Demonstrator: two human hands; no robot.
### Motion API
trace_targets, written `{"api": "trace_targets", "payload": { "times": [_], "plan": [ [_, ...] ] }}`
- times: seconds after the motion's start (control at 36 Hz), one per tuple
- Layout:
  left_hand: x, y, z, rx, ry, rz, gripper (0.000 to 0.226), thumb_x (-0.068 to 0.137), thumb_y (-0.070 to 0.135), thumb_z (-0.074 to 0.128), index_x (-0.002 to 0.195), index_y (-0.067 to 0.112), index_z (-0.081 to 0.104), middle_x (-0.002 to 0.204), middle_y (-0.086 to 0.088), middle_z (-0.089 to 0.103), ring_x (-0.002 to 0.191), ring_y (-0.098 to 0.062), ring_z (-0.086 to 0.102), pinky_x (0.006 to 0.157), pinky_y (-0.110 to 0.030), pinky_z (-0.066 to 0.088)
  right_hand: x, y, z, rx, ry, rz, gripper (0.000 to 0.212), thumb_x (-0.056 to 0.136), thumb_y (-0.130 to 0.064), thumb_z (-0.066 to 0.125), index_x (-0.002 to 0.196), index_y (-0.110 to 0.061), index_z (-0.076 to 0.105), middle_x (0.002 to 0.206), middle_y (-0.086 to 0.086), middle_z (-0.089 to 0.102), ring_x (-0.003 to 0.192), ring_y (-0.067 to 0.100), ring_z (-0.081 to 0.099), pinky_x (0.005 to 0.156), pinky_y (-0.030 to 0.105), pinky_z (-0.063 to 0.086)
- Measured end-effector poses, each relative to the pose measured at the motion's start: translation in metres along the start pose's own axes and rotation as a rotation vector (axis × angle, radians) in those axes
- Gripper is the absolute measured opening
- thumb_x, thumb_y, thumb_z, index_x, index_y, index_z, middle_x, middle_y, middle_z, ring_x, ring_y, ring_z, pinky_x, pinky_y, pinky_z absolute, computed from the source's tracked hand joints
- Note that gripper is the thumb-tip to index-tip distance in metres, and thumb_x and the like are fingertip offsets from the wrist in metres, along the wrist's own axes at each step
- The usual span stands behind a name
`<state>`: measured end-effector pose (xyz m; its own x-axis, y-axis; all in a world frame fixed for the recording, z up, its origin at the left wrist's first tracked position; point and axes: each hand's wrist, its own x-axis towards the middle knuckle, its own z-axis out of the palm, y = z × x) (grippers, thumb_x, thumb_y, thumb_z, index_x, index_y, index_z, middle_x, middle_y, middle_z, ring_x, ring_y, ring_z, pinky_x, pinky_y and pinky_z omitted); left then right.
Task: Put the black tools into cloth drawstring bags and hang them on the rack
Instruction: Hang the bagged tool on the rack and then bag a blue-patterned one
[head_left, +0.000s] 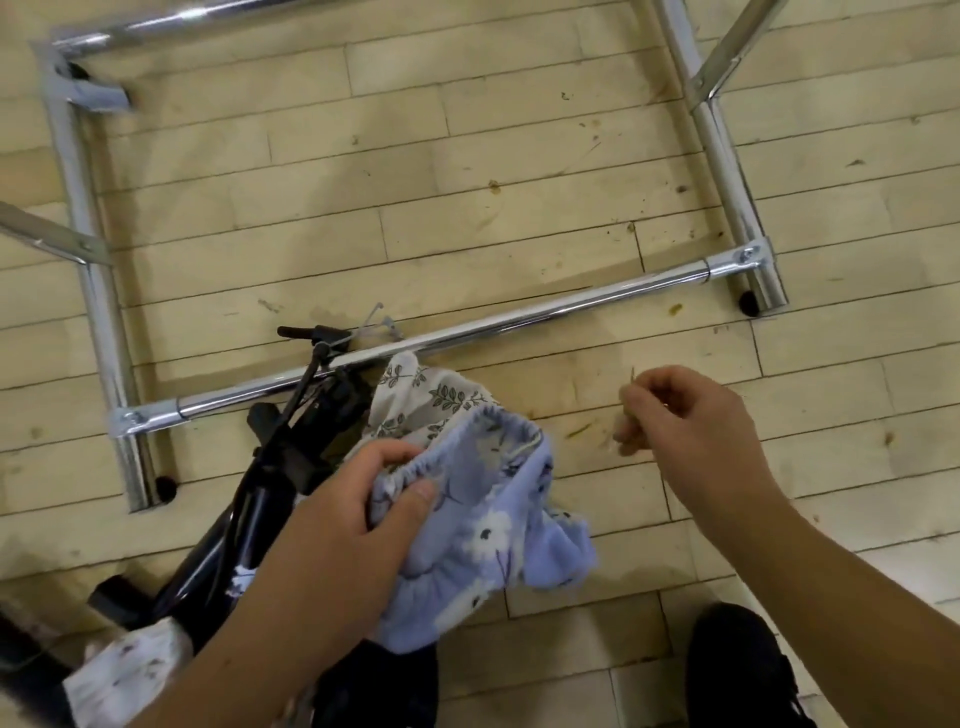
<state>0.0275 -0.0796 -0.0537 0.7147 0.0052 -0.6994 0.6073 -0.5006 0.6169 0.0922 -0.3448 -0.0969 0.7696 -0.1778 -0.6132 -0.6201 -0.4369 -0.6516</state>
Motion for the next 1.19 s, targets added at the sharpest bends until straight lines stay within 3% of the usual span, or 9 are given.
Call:
{"api": "trace_targets", "payload": {
  "times": [0.11,0.33,0.5,0.64,0.72,0.78,0.89,1.0,1.19],
  "plan": [
    [-0.003,0.005,-0.001,-0.063,0.069,0.073,0.02,0.09,0.056,0.051,0.102,0.045,0.063,0.096,0.024,0.07,0.085,0.0,0.069,0.064,-0.022,0.056,-0.054,-0.057,0.017,0.247,-0.387,-0.222,0.007,0.099,-0.011,0.057,0.094,-0.01,0.061,0.09,0.004,0.077,0.089,0.015,0.075,0.085,0.03,0.061],
    [-0.027,0.012,-0.009,-0.156,0.277,0.151,0.03,0.087,0.057,0.046,0.097,0.039,0.067,0.092,0.021,0.07,0.081,-0.005,0.068,0.062,-0.024,0.056,-0.073,-0.073,0.04,-0.857,-0.7,-0.624,0.012,0.099,-0.047,0.049,0.109,-0.039,0.049,0.095,-0.009,0.063,0.084,0.013,0.056,0.072,0.037,0.054],
    [-0.06,-0.002,-0.017,-0.121,0.144,0.015,0.016,0.097,0.055,0.049,0.099,0.043,0.06,0.082,0.005,0.066,0.066,-0.014,0.059,0.06,-0.033,0.049,-0.102,-0.12,0.03,-0.99,-0.882,-0.579,0.035,0.087,-0.068,0.053,0.122,-0.067,0.057,0.12,-0.024,0.071,0.102,0.0,0.065,0.089,0.026,0.055],
    [-0.08,-0.033,-0.018,-0.116,0.079,-0.097,0.01,0.101,0.039,0.058,0.095,0.032,0.062,0.085,0.006,0.067,0.073,-0.009,0.061,0.071,-0.035,0.051,-0.118,-0.174,0.044,-0.712,-0.754,-0.542,0.03,0.078,-0.063,0.049,0.09,-0.051,0.075,0.089,-0.057,0.053,0.074,-0.019,0.062,0.07,0.004,0.047],
    [-0.086,-0.049,-0.022,-0.201,0.095,-0.189,0.014,0.101,0.04,0.057,0.095,0.029,0.063,0.087,0.004,0.069,0.073,-0.01,0.062,0.074,-0.037,0.053,-0.11,-0.179,0.083,-0.742,-0.649,-0.687,0.021,0.091,-0.051,0.059,0.105,-0.043,0.072,0.09,-0.031,0.069,0.085,-0.006,0.065,0.07,0.008,0.047],
    [-0.086,-0.056,-0.022,-0.21,0.083,-0.219,0.017,0.1,0.044,0.056,0.097,0.029,0.063,0.091,-0.001,0.07,0.08,-0.016,0.066,0.077,-0.041,0.054,-0.105,-0.177,0.12,-0.802,-0.713,-0.776,0.03,0.098,-0.037,0.061,0.128,-0.041,0.062,0.119,-0.023,0.064,0.111,0.0,0.058,0.093,0.019,0.047],
    [-0.081,-0.06,-0.024,-0.257,0.042,-0.243,0.008,0.1,0.045,0.055,0.099,0.042,0.063,0.094,0.005,0.071,0.077,-0.005,0.065,0.067,-0.02,0.048,-0.095,-0.162,0.198,-1.211,-0.873,-0.963,0.065,0.095,-0.009,0.059,0.15,-0.038,0.041,0.163,-0.006,0.034,0.154,0.02,0.021,0.126,0.05,0.012],
    [-0.074,-0.065,-0.03,-0.311,-0.003,-0.237,0.019,0.102,0.043,0.054,0.103,0.029,0.067,0.101,0.001,0.071,0.087,-0.012,0.067,0.077,-0.03,0.053,-0.069,-0.139,0.225,-1.479,-0.842,-0.95,0.054,0.1,-0.014,0.051,0.15,-0.032,0.043,0.157,0.004,0.041,0.155,0.03,0.015,0.124,0.061,-0.003],
    [-0.069,-0.058,-0.042,-0.328,-0.023,-0.133,0.017,0.103,0.04,0.056,0.091,0.034,0.066,0.09,0.002,0.068,0.082,-0.017,0.065,0.074,-0.036,0.053,-0.064,-0.129,0.194,-1.521,-0.653,-1.04,0.027,0.1,-0.035,0.056,0.126,-0.034,0.064,0.13,0.0,0.055,0.132,0.029,0.039,0.122,0.057,0.012]
  ]
}}
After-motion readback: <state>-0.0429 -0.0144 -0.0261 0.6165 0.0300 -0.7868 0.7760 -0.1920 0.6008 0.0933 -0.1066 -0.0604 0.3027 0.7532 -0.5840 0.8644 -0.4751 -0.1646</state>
